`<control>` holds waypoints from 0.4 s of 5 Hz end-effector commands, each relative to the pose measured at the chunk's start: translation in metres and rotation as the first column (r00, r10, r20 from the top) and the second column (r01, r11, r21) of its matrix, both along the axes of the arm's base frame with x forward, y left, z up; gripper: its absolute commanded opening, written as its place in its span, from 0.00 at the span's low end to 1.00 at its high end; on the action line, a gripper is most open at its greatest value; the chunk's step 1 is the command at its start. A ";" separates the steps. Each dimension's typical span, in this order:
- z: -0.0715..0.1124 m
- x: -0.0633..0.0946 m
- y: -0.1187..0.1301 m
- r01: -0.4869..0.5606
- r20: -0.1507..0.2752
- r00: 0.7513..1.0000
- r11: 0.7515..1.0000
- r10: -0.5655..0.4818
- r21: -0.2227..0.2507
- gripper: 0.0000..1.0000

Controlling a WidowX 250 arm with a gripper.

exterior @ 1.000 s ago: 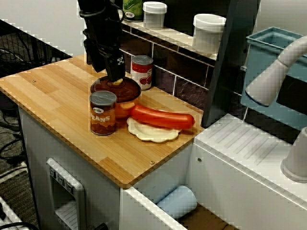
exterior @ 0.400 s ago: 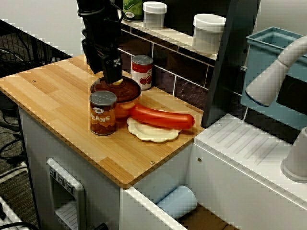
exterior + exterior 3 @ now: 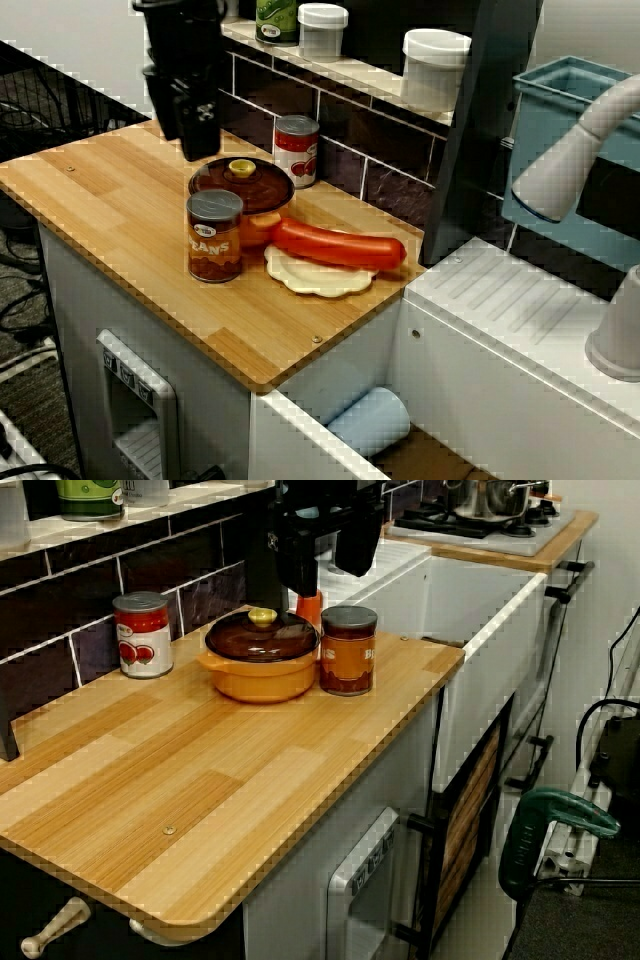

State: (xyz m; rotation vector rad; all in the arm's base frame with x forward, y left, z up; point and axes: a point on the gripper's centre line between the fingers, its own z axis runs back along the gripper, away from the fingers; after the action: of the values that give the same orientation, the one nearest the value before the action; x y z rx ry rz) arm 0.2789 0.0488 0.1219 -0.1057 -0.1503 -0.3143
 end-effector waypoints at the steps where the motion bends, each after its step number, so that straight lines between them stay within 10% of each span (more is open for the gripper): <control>1: 0.005 -0.013 0.023 0.054 0.059 0.997 0.996 -0.058 0.075 1.00; 2: -0.008 -0.017 0.027 0.061 0.055 0.996 0.994 -0.066 0.088 1.00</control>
State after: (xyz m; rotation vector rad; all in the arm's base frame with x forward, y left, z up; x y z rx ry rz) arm 0.2616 0.0731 0.1036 -0.0396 -0.1556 -0.3816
